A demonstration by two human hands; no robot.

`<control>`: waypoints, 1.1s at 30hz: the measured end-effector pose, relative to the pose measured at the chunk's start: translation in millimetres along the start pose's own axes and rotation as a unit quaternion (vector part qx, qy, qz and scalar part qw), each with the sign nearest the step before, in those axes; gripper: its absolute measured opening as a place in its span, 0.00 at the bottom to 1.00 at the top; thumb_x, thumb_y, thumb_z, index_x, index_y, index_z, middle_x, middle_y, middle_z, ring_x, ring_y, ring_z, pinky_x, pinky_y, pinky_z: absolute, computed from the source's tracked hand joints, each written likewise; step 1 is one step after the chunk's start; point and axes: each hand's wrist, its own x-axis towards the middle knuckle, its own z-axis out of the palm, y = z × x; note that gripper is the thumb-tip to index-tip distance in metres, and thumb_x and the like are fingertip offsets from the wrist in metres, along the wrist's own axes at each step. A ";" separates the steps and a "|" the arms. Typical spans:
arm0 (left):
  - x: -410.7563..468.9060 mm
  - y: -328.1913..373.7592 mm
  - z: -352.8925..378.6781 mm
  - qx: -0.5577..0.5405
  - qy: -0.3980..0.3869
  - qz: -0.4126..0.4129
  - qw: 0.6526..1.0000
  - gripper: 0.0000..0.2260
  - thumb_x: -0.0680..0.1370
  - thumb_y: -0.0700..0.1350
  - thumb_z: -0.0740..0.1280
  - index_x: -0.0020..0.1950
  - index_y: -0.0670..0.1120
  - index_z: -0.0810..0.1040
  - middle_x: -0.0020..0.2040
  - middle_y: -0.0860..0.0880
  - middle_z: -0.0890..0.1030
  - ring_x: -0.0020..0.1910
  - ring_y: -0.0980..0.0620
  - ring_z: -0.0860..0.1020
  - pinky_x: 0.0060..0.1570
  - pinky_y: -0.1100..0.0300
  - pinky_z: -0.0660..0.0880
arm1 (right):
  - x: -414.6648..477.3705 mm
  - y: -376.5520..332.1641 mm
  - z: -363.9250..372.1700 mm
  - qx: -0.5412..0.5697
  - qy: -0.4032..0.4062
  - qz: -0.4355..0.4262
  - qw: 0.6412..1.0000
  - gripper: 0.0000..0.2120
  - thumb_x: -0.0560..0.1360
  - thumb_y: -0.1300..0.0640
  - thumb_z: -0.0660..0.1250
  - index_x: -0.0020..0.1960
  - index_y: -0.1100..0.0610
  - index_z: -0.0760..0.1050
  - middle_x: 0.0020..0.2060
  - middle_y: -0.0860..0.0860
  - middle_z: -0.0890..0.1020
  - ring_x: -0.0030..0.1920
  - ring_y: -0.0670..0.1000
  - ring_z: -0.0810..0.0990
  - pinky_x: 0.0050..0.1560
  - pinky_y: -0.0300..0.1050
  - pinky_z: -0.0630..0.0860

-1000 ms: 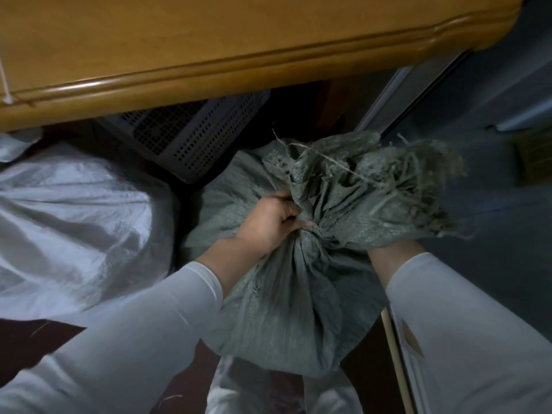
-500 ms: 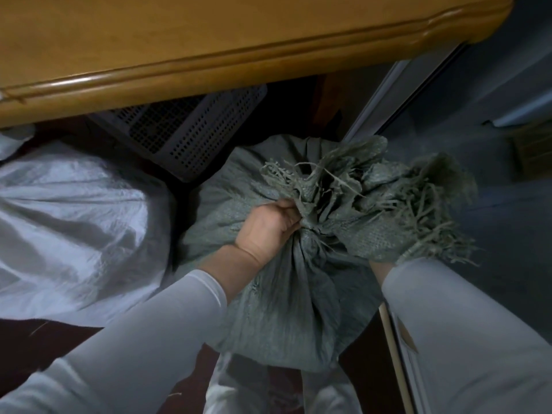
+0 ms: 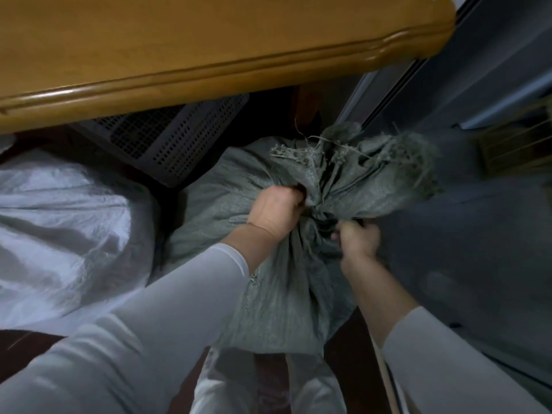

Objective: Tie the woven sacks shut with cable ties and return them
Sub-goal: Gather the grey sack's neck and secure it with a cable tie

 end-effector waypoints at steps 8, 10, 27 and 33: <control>4.8 19.3 -2.2 -0.070 -0.076 -0.057 0.993 0.26 0.71 0.54 0.54 0.54 0.35 0.76 0.56 0.35 0.78 0.58 0.40 0.76 0.54 0.58 0.71 | -52.9 -52.0 -9.5 -0.139 -0.307 -0.478 0.811 0.10 0.65 0.66 0.59 0.36 0.56 0.77 0.34 0.41 0.76 0.37 0.39 0.75 0.43 0.35 0.72; 3.3 19.3 -1.1 -0.077 -0.039 -0.067 0.994 0.22 0.73 0.49 0.57 0.56 0.35 0.76 0.55 0.34 0.78 0.57 0.38 0.77 0.52 0.56 0.71 | -36.6 -67.1 4.5 -0.211 -0.333 -0.512 0.764 0.14 0.69 0.68 0.59 0.50 0.58 0.77 0.47 0.48 0.77 0.50 0.43 0.75 0.55 0.36 0.71; -10.7 -20.4 33.2 -0.064 -0.054 -0.025 0.996 0.13 0.74 0.46 0.69 0.54 0.40 0.81 0.51 0.40 0.81 0.51 0.42 0.79 0.49 0.54 0.72 | 55.1 4.4 7.8 -0.360 -0.255 -0.292 0.848 0.13 0.71 0.47 0.70 0.35 0.52 0.72 0.33 0.47 0.73 0.40 0.48 0.73 0.36 0.42 0.65; -13.3 -23.7 39.6 -0.068 -0.049 -0.044 0.996 0.14 0.70 0.46 0.72 0.54 0.41 0.82 0.51 0.42 0.82 0.51 0.43 0.80 0.52 0.56 0.75 | 59.8 21.7 19.6 -0.322 -0.209 -0.265 0.885 0.09 0.70 0.53 0.72 0.37 0.54 0.73 0.35 0.48 0.75 0.40 0.48 0.73 0.39 0.39 0.66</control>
